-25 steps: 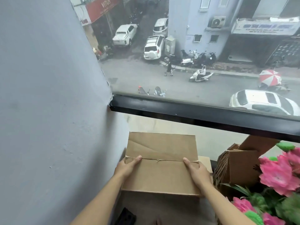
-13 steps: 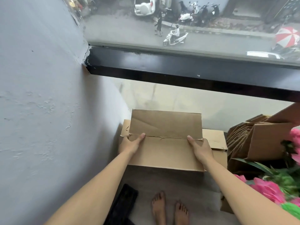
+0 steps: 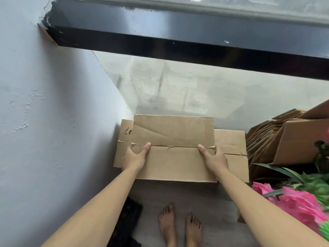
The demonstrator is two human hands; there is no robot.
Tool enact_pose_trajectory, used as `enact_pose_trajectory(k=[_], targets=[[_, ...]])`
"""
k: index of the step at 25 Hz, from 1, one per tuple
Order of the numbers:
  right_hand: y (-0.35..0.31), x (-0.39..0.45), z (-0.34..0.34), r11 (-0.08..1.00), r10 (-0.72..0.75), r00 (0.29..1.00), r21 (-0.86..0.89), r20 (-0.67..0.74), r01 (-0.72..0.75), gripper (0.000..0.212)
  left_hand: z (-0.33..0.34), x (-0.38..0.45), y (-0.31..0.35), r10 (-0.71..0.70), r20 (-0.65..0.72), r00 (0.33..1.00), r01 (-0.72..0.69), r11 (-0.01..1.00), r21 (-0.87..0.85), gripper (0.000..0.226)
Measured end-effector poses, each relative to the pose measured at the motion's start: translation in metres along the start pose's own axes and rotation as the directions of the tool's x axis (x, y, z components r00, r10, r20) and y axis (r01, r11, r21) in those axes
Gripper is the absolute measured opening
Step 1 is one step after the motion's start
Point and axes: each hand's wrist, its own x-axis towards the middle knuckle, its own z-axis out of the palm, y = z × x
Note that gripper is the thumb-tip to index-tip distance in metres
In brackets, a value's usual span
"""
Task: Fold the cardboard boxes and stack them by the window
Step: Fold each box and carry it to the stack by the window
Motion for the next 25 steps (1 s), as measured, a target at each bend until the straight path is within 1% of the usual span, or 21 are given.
enact_pose_trajectory(k=[2,3,4,5,6,7,8,9,10,12,14,16,19,22,25], targets=[[0.002,0.002,-0.001,1.000,0.000,1.000,-0.012,0.015,0.000,0.068,0.003,-0.006,0.000,0.019,-0.068,0.997,-0.018,1.000,0.012,0.103],[0.003,0.002,-0.002,1.000,-0.002,1.000,-0.011,0.027,0.002,0.065,0.005,-0.011,-0.001,0.084,-0.145,0.986,-0.073,0.994,0.079,0.105],[0.005,0.002,-0.003,1.000,-0.008,0.999,-0.007,0.034,0.008,0.063,0.006,-0.016,-0.001,0.227,-0.230,0.946,-0.177,0.960,0.217,0.103],[0.007,0.000,-0.004,1.000,-0.012,0.999,-0.003,0.032,0.012,0.064,0.008,-0.020,-0.002,0.422,-0.260,0.868,-0.300,0.865,0.402,0.097],[0.008,-0.001,-0.005,1.000,-0.014,1.000,-0.001,0.025,0.014,0.066,0.010,-0.026,-0.002,0.608,-0.192,0.771,-0.418,0.709,0.568,0.091],[0.010,-0.003,-0.005,1.000,-0.013,1.000,-0.004,0.010,0.013,0.068,0.014,-0.032,-0.002,0.727,-0.045,0.686,-0.511,0.524,0.681,0.087],[0.011,-0.005,-0.005,1.000,-0.013,1.000,-0.014,-0.008,0.013,0.068,0.021,-0.037,-0.003,0.757,0.126,0.641,-0.580,0.371,0.725,0.088],[0.013,-0.008,-0.004,0.999,-0.018,1.000,-0.028,-0.022,0.018,0.066,0.028,-0.041,-0.004,0.724,0.263,0.638,-0.616,0.274,0.738,0.091],[0.016,-0.009,-0.004,0.999,-0.031,0.999,-0.043,-0.027,0.030,0.064,0.035,-0.044,-0.005,0.666,0.349,0.659,-0.626,0.228,0.746,0.095],[0.020,-0.012,-0.003,0.995,-0.068,0.997,-0.071,-0.021,0.067,0.063,0.042,-0.045,-0.008,0.612,0.396,0.684,-0.620,0.203,0.758,0.101],[0.019,-0.015,-0.002,0.993,-0.084,0.996,-0.088,-0.009,0.083,0.063,0.039,-0.041,-0.009,0.615,0.392,0.684,-0.611,0.190,0.768,0.102],[0.015,-0.017,0.002,0.992,-0.068,0.998,-0.105,0.009,0.068,0.061,0.029,-0.036,-0.009,0.597,0.399,0.696,-0.605,0.188,0.774,0.102],[0.004,-0.023,0.016,0.991,-0.060,0.995,-0.110,0.077,0.069,0.059,0.009,-0.024,-0.015,0.581,0.390,0.715,-0.584,0.189,0.790,0.102],[-0.011,-0.026,0.036,0.989,-0.096,0.982,-0.095,0.161,0.112,0.056,-0.016,-0.006,-0.020,0.581,0.353,0.734,-0.552,0.206,0.808,0.102],[-0.026,-0.025,0.051,0.980,-0.121,0.967,-0.127,0.225,0.153,0.054,-0.036,0.005,-0.020,0.554,0.346,0.757,-0.529,0.211,0.822,0.101]])
